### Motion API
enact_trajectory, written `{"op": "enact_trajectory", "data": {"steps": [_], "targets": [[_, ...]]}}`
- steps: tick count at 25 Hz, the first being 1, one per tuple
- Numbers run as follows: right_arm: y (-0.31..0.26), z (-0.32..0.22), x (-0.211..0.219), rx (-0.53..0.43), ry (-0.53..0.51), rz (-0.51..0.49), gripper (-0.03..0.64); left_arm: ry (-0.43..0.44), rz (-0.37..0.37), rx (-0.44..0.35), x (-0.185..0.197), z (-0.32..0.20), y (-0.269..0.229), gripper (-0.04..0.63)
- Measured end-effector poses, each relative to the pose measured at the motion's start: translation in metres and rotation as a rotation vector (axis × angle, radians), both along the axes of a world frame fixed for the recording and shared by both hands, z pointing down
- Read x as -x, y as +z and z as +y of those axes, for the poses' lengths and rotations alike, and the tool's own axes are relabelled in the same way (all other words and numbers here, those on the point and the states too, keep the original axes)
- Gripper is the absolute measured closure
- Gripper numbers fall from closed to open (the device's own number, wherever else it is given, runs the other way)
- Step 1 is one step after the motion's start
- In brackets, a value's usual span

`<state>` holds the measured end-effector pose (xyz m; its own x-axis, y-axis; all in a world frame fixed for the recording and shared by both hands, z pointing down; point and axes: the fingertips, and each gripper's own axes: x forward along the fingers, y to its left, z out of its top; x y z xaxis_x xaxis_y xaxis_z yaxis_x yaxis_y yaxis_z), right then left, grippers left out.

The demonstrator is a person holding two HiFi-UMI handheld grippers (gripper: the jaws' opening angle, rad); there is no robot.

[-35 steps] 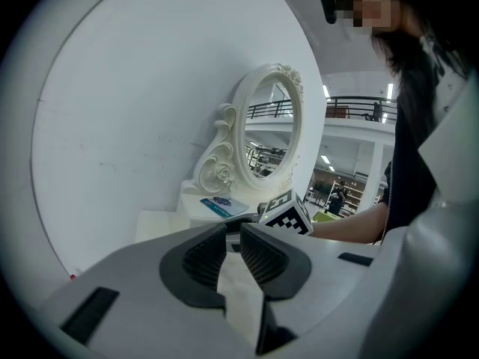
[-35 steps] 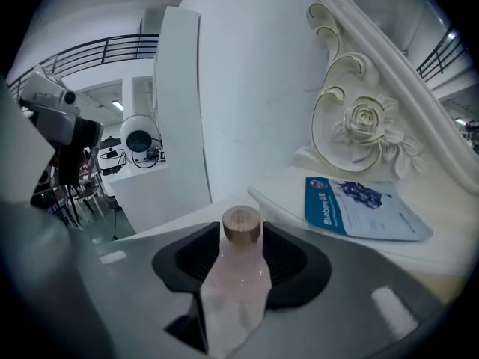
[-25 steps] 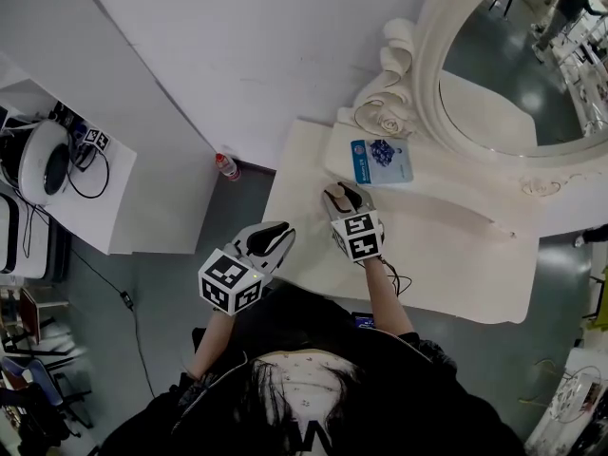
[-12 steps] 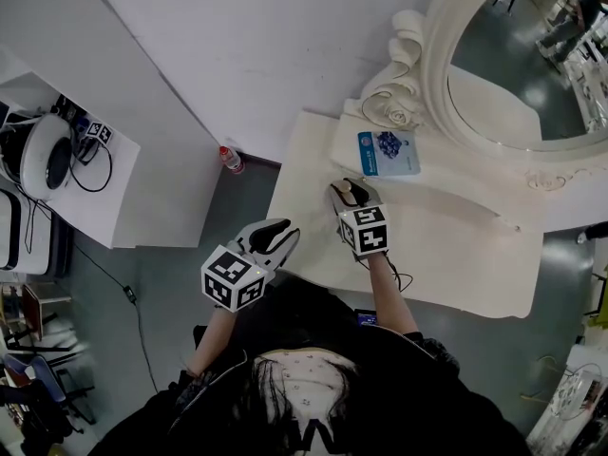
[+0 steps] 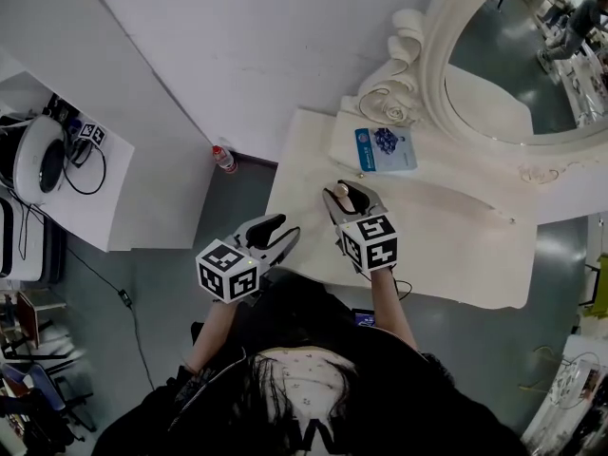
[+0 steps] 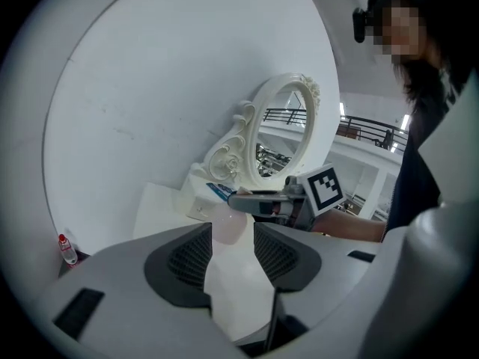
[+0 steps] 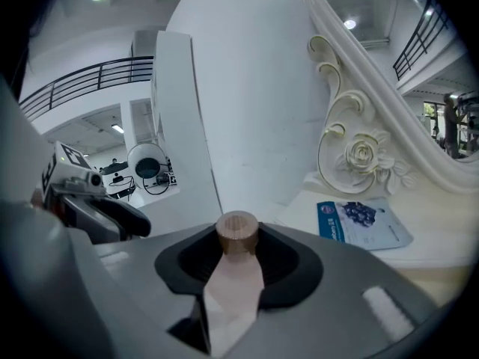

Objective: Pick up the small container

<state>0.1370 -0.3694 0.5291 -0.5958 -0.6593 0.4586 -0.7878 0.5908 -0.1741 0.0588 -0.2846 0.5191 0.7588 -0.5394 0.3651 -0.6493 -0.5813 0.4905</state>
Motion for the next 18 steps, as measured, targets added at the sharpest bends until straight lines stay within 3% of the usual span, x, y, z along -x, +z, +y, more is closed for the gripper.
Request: {"op": "enact_trajectory", "data": {"steps": [8,18], "targets": [[-0.054,0.030,0.020,-0.059,-0.038,-0.028,0.472,0.076,0.060,0.063,-0.007,0.009,0.013,0.383],[-0.094,0.066,0.054,-0.114,-0.054,-0.044,0.472,0.190,0.138,0.071,-0.007,0.023,0.007,0.348]]}}
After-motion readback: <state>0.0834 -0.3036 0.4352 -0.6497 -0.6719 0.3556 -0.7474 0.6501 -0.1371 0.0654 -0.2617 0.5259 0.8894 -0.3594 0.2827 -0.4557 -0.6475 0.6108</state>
